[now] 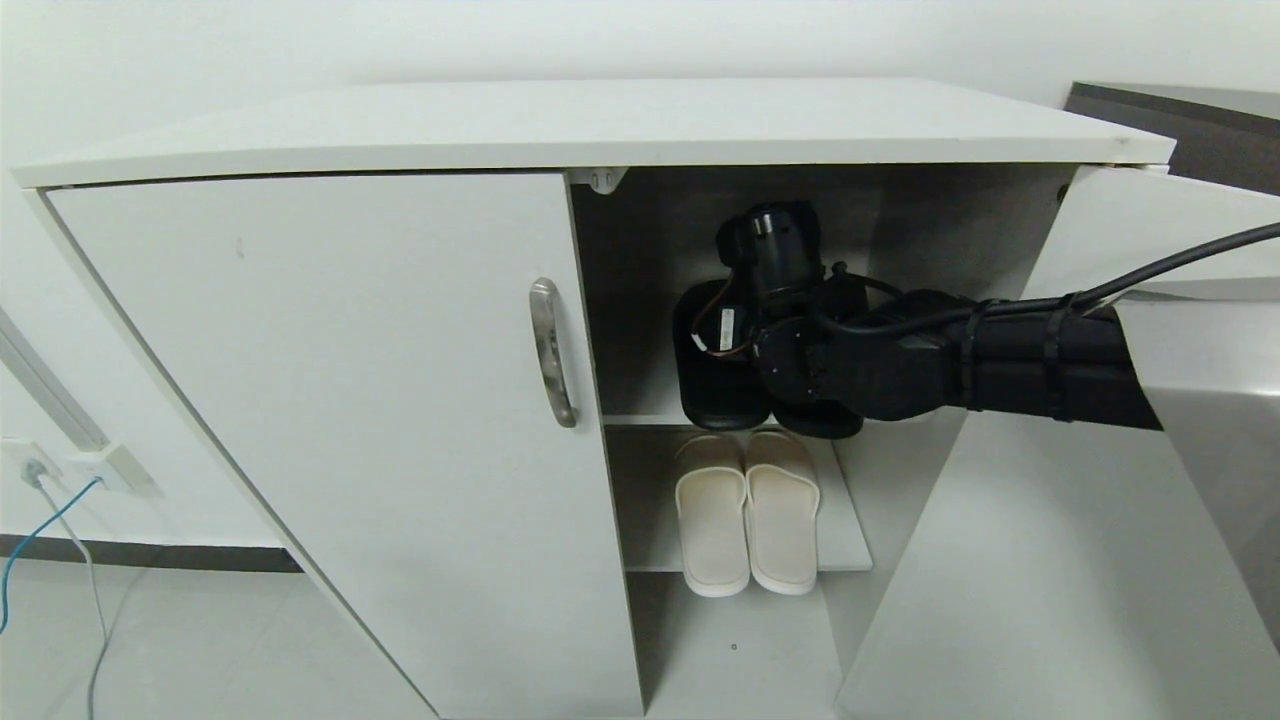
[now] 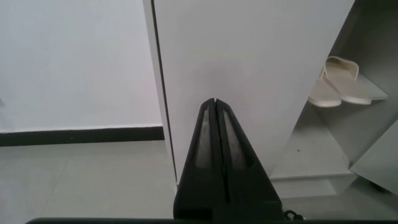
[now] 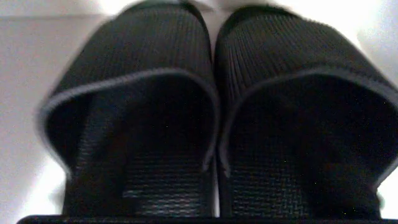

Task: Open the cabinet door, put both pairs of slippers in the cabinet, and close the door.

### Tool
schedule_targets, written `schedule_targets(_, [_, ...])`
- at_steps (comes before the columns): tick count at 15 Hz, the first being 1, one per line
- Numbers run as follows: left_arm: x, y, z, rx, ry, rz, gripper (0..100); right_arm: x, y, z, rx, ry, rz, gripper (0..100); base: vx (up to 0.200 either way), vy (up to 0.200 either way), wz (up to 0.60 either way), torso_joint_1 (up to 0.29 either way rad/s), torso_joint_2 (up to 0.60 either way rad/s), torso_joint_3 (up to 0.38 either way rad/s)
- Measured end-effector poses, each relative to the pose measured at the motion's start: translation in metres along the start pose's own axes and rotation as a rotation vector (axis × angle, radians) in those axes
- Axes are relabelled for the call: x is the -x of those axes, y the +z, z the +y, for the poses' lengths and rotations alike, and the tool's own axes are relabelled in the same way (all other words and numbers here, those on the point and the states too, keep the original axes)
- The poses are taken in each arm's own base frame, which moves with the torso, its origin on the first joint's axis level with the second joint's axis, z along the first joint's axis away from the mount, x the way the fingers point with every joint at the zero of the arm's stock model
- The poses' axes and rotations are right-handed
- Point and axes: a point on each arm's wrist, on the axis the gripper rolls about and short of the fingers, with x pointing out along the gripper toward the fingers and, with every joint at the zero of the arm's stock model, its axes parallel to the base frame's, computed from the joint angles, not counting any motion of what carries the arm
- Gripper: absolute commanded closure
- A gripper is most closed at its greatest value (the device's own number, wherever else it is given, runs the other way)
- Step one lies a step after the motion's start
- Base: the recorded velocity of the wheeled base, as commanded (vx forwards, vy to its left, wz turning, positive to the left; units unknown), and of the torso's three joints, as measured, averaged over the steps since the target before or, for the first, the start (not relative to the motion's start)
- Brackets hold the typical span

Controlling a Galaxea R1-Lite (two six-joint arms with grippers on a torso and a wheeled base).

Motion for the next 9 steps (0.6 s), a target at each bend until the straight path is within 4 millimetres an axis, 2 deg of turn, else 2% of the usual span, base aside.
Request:
schedule_targets(4, [0.0,0.0,0.0,0.001,-0.002,0.0,100,0.025,0.0,-0.004,0.015,0.016,0.012,0,0.0,0.0,0.0,0.0,0.0,0.0])
schedule_targets(9, [0.0,0.0,0.0,0.001,-0.001,0.0,100,0.075,-0.009,-0.016,0.022,0.078,0.009,0,0.0,0.0,0.0,0.0,0.0,0.0])
